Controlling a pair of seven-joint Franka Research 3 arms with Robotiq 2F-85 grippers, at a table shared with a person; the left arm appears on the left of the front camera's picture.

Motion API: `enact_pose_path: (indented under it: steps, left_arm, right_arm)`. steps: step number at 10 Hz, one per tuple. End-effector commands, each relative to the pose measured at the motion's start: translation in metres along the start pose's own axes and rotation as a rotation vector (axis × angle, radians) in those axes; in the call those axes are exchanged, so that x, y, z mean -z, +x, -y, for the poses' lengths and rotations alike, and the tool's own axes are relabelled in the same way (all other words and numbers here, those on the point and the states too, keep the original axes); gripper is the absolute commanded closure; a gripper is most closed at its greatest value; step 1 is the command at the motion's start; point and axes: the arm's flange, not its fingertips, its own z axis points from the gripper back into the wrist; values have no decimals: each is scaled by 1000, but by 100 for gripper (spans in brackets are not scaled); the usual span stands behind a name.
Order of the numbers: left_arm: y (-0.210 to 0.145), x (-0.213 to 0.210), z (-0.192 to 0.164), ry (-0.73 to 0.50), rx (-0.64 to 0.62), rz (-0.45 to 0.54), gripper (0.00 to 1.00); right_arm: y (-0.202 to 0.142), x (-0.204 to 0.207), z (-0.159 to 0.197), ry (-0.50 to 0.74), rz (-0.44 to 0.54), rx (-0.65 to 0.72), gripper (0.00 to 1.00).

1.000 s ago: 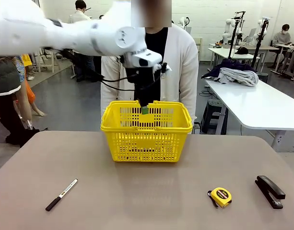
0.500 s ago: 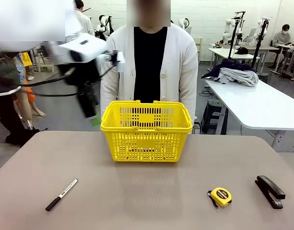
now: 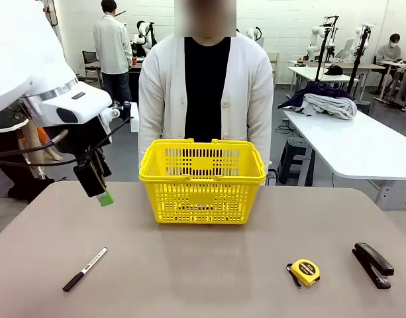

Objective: Place the items the person wants into the basket.
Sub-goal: Pick up the item the person points to and place it in the Market Basket.

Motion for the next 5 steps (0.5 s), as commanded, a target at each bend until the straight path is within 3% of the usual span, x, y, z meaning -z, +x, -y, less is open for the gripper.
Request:
enact_pose_path:
  steps: [1,5]
  left_arm:
    - [2,13,-8,-19,1,4,0]
    - [-1,8,-5,-14,-8,-8,0]
  right_arm:
    - [1,1,1,16,20,-14,0]
    - [1,1,1,16,20,-14,0]
